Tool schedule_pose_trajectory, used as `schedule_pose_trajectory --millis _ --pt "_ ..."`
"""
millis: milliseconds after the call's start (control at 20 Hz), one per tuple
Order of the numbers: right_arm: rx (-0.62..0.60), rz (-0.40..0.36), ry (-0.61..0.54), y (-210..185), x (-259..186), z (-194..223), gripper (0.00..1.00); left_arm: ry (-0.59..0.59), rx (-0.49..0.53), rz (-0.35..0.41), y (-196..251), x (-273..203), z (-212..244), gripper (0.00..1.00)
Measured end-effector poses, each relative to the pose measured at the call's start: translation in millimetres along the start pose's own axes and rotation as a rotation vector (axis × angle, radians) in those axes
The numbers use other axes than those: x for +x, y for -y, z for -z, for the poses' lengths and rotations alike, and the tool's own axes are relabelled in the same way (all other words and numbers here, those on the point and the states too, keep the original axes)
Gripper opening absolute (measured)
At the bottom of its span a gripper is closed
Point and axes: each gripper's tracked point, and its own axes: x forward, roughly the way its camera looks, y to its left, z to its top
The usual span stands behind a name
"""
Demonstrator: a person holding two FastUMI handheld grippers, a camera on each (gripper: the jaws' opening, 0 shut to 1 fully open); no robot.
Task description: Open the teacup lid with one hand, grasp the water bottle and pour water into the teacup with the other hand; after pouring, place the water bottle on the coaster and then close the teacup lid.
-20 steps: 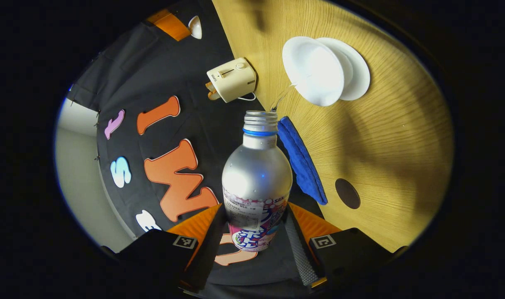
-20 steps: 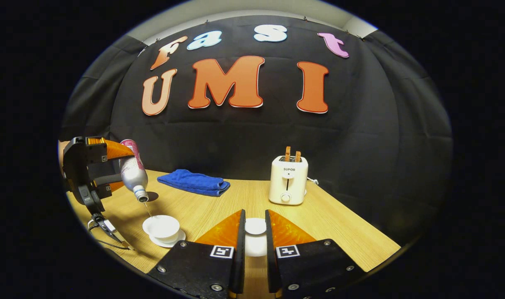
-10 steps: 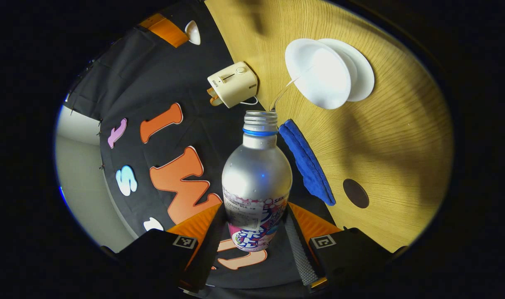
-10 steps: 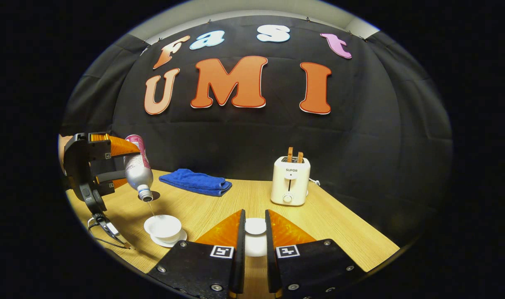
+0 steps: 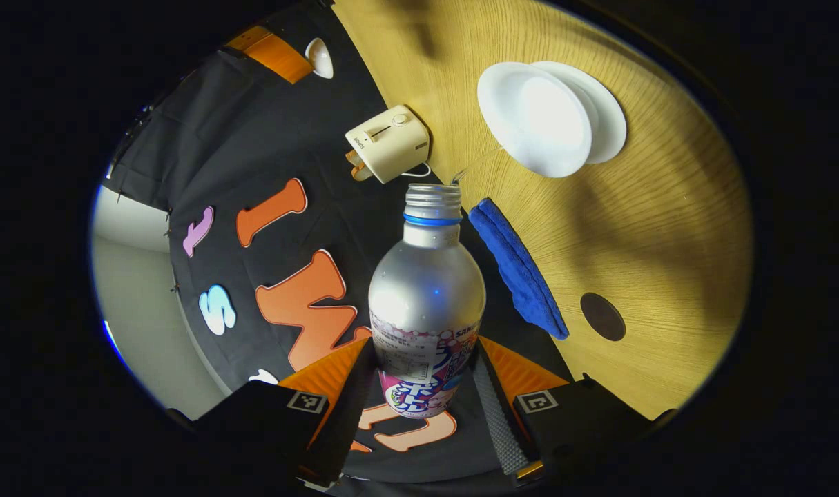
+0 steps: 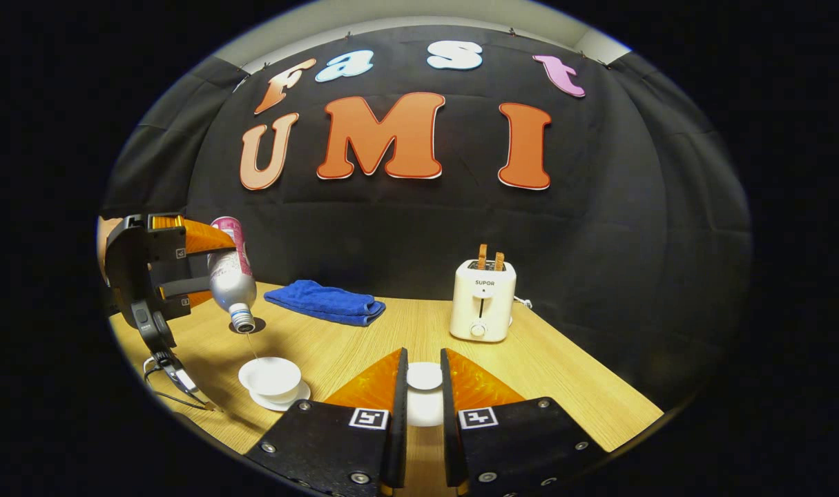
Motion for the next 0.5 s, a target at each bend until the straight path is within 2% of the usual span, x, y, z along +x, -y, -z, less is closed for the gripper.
schedule_pose_trajectory --millis 150,200,250,500 --pt "-0.005 -0.007 -0.002 -2.5 -0.2 -0.5 0.23 0.002 -0.004 -0.003 1.7 0.5 0.1 0.84" --pt "-0.007 -0.008 -0.003 -2.9 1.2 0.6 0.23 0.0 -0.002 -0.005 1.0 0.8 0.7 0.87" --pt "-0.008 -0.007 -0.006 -3.2 2.0 0.4 0.23 0.001 0.001 -0.007 1.1 0.7 0.6 0.82" --pt "-0.015 -0.019 -0.006 -10.5 3.5 -1.2 0.23 0.003 -0.013 -0.023 -0.8 0.1 1.1 0.85"
